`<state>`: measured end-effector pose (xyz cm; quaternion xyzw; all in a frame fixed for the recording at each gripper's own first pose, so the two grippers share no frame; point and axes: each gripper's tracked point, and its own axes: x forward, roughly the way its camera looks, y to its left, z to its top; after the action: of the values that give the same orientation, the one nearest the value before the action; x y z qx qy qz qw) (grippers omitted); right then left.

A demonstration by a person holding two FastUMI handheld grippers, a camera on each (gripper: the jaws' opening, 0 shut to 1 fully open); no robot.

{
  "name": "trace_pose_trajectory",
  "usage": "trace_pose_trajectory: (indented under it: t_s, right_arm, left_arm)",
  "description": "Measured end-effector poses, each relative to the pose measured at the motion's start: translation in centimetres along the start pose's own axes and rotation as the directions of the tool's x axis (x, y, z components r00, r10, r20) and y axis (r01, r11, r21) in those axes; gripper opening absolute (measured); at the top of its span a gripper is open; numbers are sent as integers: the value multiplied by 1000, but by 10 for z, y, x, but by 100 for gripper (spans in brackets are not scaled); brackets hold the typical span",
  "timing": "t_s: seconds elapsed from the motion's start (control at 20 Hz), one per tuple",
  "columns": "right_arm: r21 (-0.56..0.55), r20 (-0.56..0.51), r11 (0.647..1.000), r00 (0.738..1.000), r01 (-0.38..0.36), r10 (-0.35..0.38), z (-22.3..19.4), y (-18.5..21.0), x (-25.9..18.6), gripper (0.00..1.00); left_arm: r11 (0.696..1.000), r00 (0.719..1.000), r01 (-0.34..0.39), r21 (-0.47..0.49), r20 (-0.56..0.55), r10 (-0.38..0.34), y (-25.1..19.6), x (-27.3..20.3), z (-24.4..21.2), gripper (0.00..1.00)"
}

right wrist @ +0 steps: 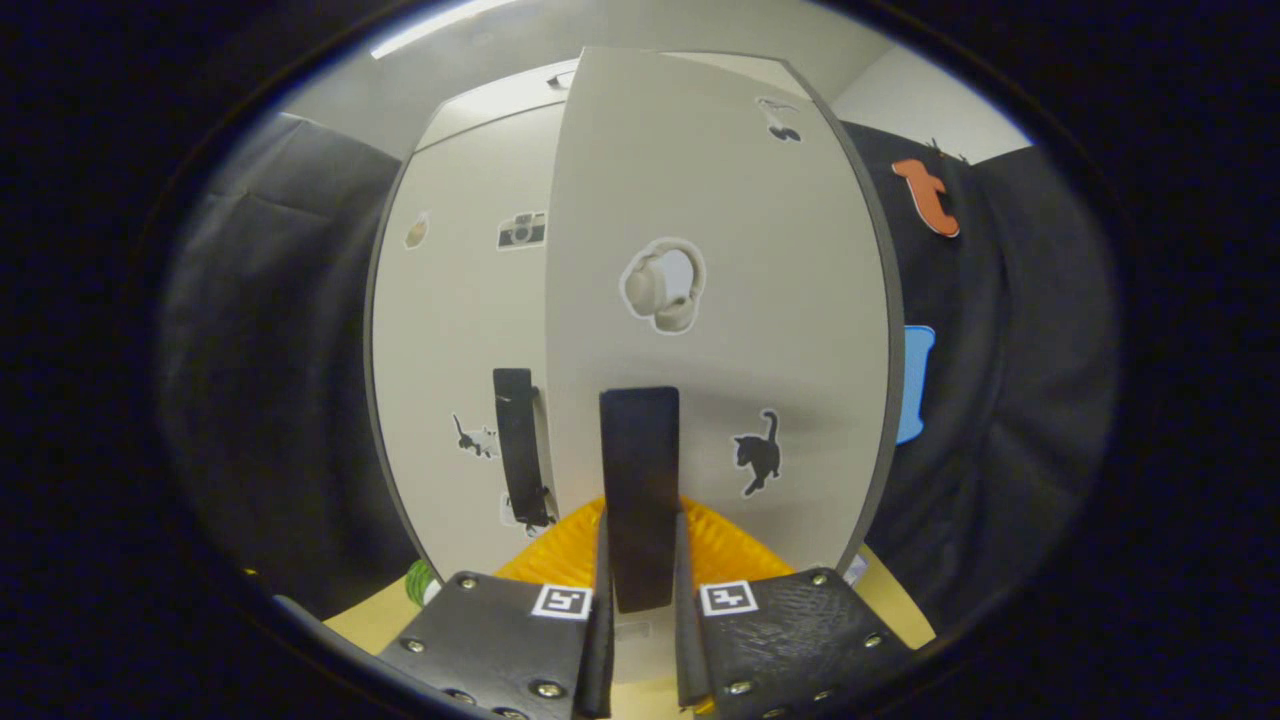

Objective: Open the right door of the double-door shoe cabinet with the right hand, and open the left door with the left hand.

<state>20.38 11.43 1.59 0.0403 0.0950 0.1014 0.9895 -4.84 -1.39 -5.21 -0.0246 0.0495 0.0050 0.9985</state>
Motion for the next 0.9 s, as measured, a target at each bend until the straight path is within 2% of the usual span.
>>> trace_pose_trajectory:
  t_s: [0.05, 0.1, 0.3, 0.35, 0.4, 0.55, 0.7, 0.75, 0.8, 0.85, 0.9]
  right_arm:
    - [-1, 5, 1000, 1000, -8, 8, -1, 0, -3, 29]
    - [-8, 5, 1000, 1000, -10, 11, -2, -1, -8, 25]
    - [-26, 13, 999, 1000, -24, 24, -2, -6, -15, 25]
    - [-29, 13, 999, 999, -29, 30, -3, -6, -17, 25]
    - [-30, 18, 999, 999, -31, 31, -3, -7, -19, 25]
    - [-44, 21, 999, 999, -31, 32, -4, -12, -26, 25]
    - [-10, 12, 997, 997, -76, 76, -9, -9, -32, 25]
    - [8, 2, 998, 998, -63, 63, -9, -13, -34, 15]
    - [-54, 1, 995, 996, 89, -89, -14, -50, -27, 14]
    - [-102, 31, 982, 987, 161, -158, -8, -81, -22, 1]
    - [-47, 28, 993, 994, 111, -109, -1, -87, -34, 2]
  left_arm:
    - [1000, 1000, 6, 3, 3, -6, -3, -3, 2, 95]
    - [1000, 1000, 8, 6, 6, -8, -5, -5, 4, 95]
    - [1000, 1000, 12, 11, 18, -12, -13, -9, 9, 95]
    - [1000, 1000, 14, 10, 19, -14, -14, -9, 10, 92]
    - [1000, 1000, 16, 9, 19, -16, -15, -9, 9, 95]
    - [1000, 1000, 11, 3, 12, -11, -13, -7, 7, 95]
    - [1000, 1000, 8, -8, -1, -8, -11, -3, 3, 95]
    - [1000, 1000, 4, -12, -3, -4, -10, -2, 2, 95]
    - [1000, 1000, 3, -13, -6, -3, -10, -1, 2, 95]
    - [1000, 1000, 3, -13, -11, -3, -10, 0, 1, 95]
    - [1000, 1000, 3, -16, -6, -3, -11, 2, 2, 95]
